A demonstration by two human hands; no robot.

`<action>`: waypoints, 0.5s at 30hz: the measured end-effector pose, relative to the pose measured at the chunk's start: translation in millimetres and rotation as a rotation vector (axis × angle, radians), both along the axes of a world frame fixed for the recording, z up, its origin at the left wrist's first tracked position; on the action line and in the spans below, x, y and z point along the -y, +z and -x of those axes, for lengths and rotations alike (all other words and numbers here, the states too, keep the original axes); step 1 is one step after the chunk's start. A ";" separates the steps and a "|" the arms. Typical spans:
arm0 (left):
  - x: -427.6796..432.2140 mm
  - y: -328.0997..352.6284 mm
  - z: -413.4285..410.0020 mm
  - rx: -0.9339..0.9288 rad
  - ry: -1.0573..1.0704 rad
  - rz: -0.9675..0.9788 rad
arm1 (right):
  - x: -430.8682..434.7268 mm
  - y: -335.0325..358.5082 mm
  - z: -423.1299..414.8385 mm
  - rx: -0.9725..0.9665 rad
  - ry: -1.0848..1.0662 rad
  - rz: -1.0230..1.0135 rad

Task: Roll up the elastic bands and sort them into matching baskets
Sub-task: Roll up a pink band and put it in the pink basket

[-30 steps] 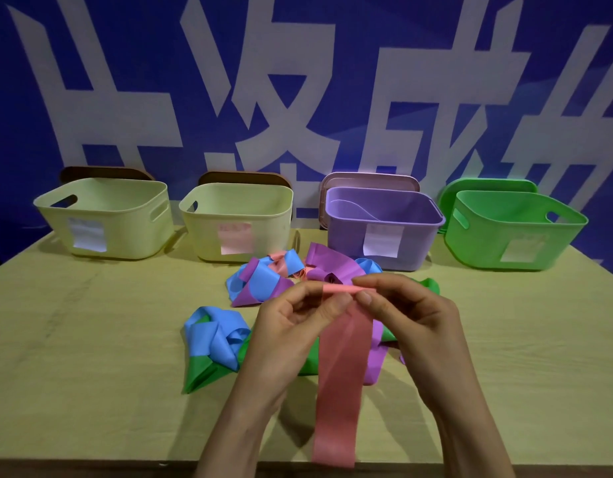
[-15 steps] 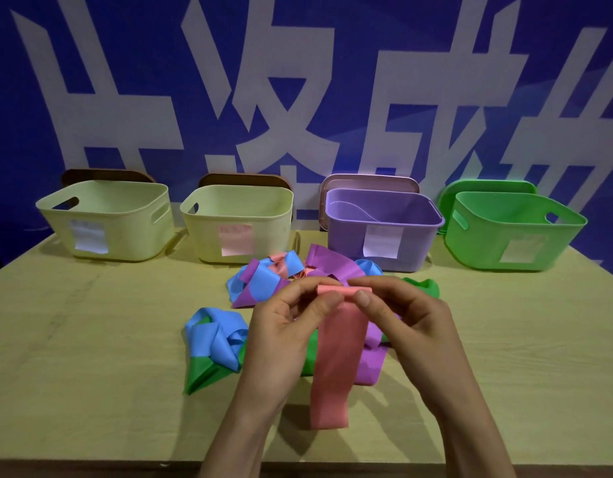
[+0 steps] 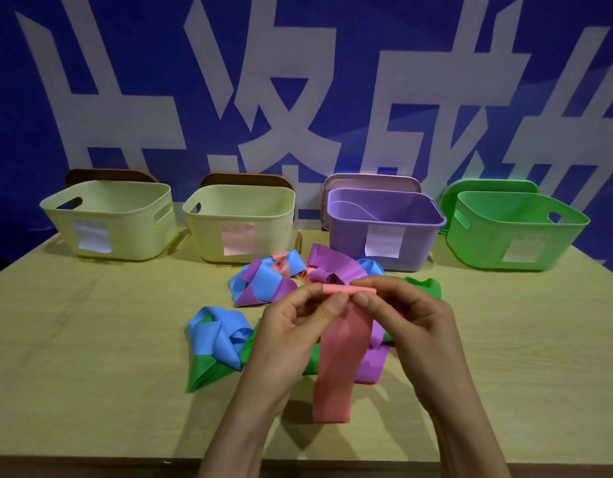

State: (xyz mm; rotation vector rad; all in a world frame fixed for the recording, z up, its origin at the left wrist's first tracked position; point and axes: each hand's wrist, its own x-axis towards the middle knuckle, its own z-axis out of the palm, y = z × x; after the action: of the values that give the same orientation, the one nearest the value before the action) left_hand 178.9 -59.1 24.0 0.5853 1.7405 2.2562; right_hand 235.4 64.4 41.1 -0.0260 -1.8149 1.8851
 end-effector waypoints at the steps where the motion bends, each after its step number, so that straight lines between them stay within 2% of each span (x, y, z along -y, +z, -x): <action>1: 0.7 0.7 -0.4 -0.001 -0.003 -0.004 | -0.3 0.3 -0.5 0.001 0.001 0.000; 15: -1.1 1.1 -0.2 -0.119 0.064 -0.038 | -1.8 1.3 -2.3 -0.018 0.063 -0.070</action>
State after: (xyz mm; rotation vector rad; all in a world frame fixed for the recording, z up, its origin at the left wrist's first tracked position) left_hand 179.1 -58.0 25.2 0.6948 1.7994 2.3469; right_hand 237.8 66.2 42.4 0.0733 -1.8885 1.8574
